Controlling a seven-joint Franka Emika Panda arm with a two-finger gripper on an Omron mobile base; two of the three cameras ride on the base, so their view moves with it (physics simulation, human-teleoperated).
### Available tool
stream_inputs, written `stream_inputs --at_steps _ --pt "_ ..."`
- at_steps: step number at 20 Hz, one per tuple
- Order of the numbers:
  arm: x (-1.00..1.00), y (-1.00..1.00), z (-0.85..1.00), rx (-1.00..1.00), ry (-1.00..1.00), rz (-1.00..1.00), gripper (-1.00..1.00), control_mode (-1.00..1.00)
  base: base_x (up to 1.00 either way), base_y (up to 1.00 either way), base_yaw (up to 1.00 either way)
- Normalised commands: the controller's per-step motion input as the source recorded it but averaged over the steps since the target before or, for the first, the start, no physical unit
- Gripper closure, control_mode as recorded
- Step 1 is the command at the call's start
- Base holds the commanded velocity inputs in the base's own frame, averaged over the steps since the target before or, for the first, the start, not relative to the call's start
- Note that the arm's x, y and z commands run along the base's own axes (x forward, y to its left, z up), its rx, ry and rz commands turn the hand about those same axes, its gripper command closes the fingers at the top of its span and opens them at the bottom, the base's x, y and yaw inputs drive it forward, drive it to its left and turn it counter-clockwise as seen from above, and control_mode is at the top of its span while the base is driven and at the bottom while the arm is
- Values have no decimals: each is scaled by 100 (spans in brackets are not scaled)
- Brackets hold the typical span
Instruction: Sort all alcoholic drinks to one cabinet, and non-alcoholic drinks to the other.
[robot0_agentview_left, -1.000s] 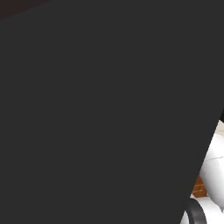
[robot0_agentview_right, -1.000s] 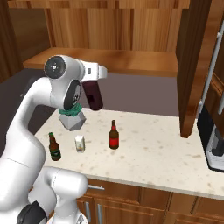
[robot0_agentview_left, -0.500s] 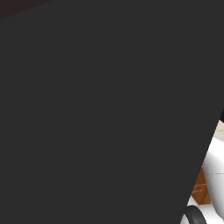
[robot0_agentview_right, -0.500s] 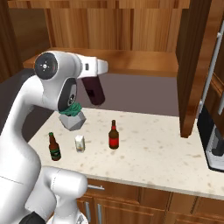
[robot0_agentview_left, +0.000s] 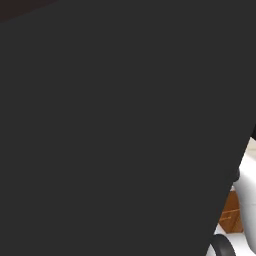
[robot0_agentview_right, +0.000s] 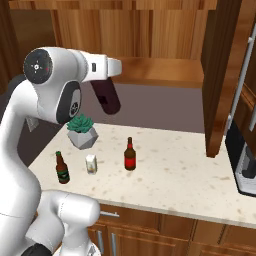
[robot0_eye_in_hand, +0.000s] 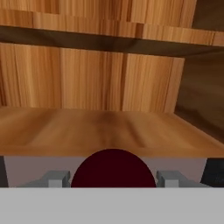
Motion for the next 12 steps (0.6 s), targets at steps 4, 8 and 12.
stream_inputs --at_steps 4,8,12 --pt "-19 0 25 0 0 -3 100 -100 0 0 0" --pt "-12 0 17 0 -2 -3 100 -100 0 0 0" --pt "-2 0 14 0 -4 -2 100 -100 0 0 0"
